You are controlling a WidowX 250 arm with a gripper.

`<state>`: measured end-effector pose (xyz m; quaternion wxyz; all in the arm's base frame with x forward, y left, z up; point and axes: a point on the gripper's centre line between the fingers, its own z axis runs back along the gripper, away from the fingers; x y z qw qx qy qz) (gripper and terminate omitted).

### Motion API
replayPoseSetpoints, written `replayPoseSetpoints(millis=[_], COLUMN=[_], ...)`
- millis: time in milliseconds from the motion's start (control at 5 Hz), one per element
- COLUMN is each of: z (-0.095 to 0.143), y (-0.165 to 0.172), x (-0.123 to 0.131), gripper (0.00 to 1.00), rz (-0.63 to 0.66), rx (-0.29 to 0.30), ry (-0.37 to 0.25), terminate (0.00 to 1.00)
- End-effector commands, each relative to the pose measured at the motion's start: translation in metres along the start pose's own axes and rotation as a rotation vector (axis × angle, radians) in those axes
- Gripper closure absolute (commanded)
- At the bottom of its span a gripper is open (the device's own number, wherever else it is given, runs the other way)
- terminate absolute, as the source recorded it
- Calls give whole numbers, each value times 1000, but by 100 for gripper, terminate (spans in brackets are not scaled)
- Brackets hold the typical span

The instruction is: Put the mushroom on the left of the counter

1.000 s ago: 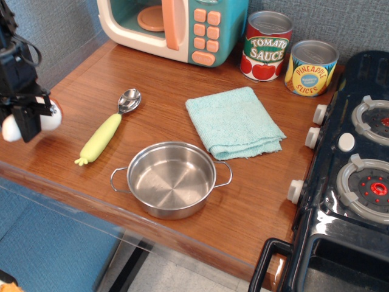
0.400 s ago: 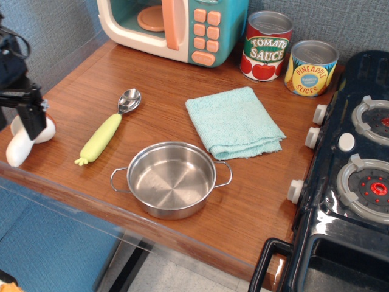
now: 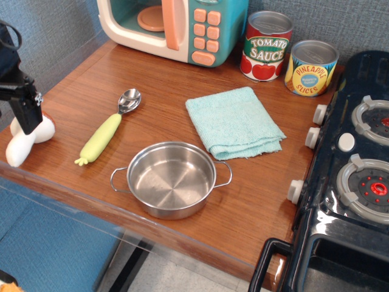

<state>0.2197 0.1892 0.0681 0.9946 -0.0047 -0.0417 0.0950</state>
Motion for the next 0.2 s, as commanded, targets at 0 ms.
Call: replayPoseSetpoints(millis=[0], z=[14], y=[6], x=[-1], gripper=[0], rz=[10], rx=[28], ry=[-45], terminate=[100])
